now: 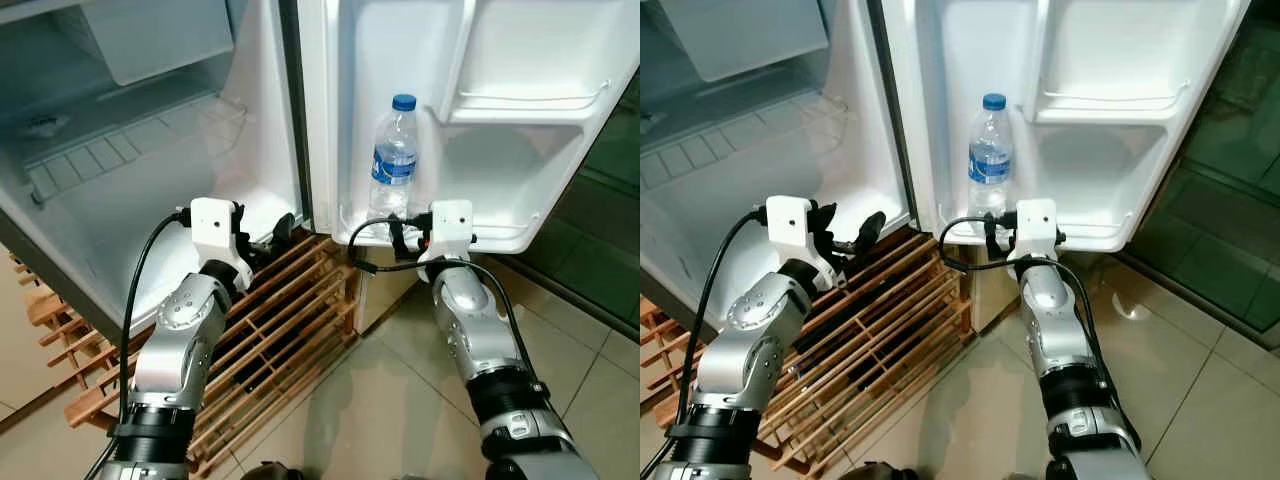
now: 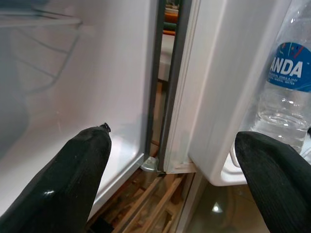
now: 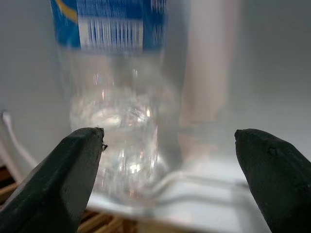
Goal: Restocking fridge
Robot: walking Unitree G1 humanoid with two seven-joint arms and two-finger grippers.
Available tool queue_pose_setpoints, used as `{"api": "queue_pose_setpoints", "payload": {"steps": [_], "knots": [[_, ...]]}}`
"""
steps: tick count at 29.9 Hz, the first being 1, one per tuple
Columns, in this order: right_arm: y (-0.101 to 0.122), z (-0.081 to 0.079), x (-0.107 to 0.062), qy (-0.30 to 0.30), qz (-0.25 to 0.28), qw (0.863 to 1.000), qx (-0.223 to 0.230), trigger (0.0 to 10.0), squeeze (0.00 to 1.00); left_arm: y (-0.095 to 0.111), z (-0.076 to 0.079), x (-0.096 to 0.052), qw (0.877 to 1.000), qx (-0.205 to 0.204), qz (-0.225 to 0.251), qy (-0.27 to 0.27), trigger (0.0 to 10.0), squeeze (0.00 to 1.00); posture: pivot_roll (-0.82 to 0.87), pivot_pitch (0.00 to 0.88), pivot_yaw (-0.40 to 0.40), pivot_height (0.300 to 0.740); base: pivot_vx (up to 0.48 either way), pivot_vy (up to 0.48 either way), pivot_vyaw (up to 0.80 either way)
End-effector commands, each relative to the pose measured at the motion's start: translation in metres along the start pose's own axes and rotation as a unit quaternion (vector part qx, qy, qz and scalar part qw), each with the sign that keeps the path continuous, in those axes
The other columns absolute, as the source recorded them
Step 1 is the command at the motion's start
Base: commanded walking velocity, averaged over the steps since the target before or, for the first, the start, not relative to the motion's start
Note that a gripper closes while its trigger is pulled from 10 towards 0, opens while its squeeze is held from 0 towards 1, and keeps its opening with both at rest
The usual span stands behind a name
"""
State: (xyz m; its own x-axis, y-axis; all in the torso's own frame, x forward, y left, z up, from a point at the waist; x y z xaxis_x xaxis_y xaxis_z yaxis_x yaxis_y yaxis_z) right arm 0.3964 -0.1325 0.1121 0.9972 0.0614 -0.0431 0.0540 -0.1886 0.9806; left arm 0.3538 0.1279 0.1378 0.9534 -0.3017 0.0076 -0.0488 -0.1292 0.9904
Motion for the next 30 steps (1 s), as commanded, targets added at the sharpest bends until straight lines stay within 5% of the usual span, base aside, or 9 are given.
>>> {"api": "queue_pose_setpoints", "payload": {"steps": [1,18,30], "knots": [[0.003,-0.002,0.003,0.0,0.007,1.0,-0.017,10.0,0.0,0.002,-0.003,-0.001,1.0,0.003,-0.001,0.002,10.0,0.0,0.0,0.0,0.097,0.74,0.0,0.0,0.0],[-0.01,0.019,0.013,-0.036,-0.012,0.996,-0.083,10.0,0.0,0.0,0.001,-0.003,1.0,0.001,-0.01,-0.007,10.0,0.0,0.0,0.0,0.103,0.74,0.0,0.0,0.0],[-0.009,0.019,0.021,-0.043,-0.022,0.996,-0.075,10.0,0.0,-0.001,0.001,-0.006,1.0,0.0,-0.015,-0.007,10.0,0.0,0.01,0.0,0.105,0.74,0.0,0.0,0.0]]}}
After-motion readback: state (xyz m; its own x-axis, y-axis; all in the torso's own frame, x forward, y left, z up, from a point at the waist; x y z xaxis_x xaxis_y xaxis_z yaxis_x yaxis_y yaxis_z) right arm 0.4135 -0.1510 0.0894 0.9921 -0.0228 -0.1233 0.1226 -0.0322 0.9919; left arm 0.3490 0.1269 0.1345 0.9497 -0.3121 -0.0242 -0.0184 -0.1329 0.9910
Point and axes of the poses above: a point about 5 cm out from each wrist's last joint towards the gripper, its own x axis pointing out of the wrist towards the gripper, its own y axis along the axis of the wrist's last joint, z = x × y, the point moved 5 cm from there along x, pointing out of the wrist towards the gripper, and after that the axes turned 15 degrees about x, right-handed, at the moved point
